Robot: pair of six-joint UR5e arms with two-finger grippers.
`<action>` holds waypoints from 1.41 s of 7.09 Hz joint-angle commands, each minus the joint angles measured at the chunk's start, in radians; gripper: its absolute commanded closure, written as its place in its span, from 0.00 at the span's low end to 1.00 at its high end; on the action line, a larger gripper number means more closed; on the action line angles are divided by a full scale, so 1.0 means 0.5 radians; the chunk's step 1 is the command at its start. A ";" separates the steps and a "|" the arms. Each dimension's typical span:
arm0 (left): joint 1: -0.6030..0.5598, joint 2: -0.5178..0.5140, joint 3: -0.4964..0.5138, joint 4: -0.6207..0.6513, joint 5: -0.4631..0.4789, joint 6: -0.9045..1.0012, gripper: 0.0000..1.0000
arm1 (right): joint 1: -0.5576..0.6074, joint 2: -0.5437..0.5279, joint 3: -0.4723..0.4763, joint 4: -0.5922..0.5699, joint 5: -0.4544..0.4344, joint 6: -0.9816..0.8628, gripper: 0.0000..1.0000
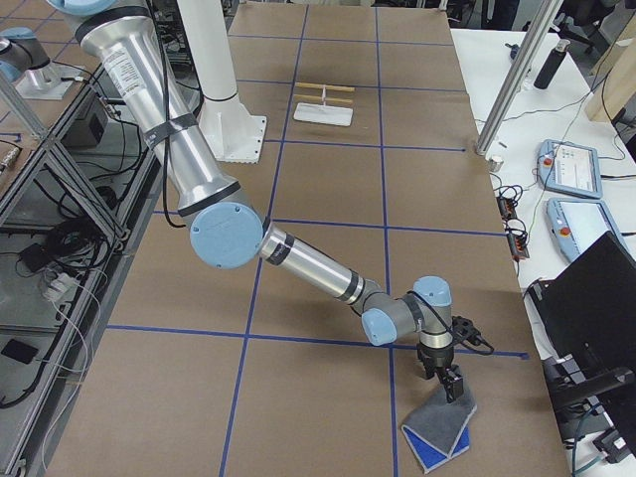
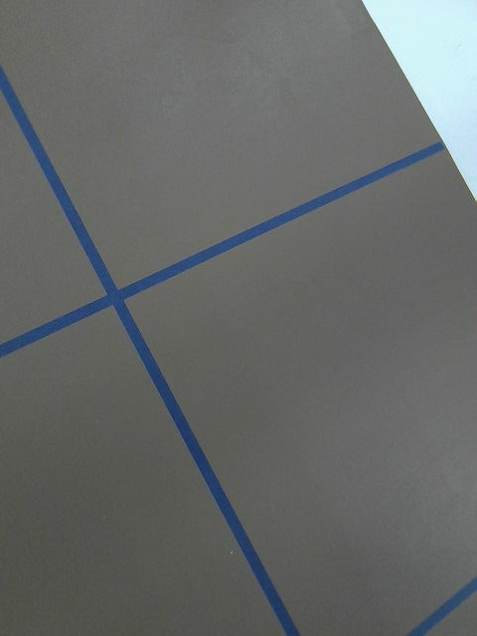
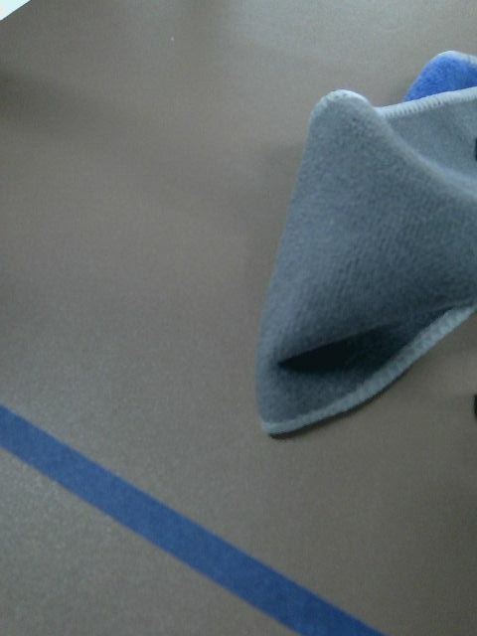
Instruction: Hang towel on rack
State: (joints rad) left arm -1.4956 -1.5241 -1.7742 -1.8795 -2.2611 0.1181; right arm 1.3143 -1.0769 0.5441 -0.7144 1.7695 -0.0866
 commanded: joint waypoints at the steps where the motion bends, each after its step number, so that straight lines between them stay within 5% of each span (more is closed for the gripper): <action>1: 0.003 -0.001 0.002 -0.002 0.000 0.000 0.01 | 0.001 0.006 -0.018 0.002 -0.023 -0.002 0.98; 6: 0.000 0.002 0.002 -0.002 -0.003 0.000 0.01 | 0.153 0.064 0.046 0.002 0.102 -0.106 1.00; 8: 0.000 0.002 0.002 0.001 -0.006 0.003 0.01 | 0.319 0.025 0.270 -0.074 0.442 -0.106 1.00; 10: 0.000 0.002 -0.029 -0.002 -0.006 0.003 0.01 | 0.317 -0.033 0.744 -0.410 0.532 -0.039 1.00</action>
State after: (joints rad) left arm -1.4956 -1.5232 -1.7784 -1.8802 -2.2640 0.1196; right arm 1.4700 -1.0747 0.7736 -0.8197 2.0002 -0.1274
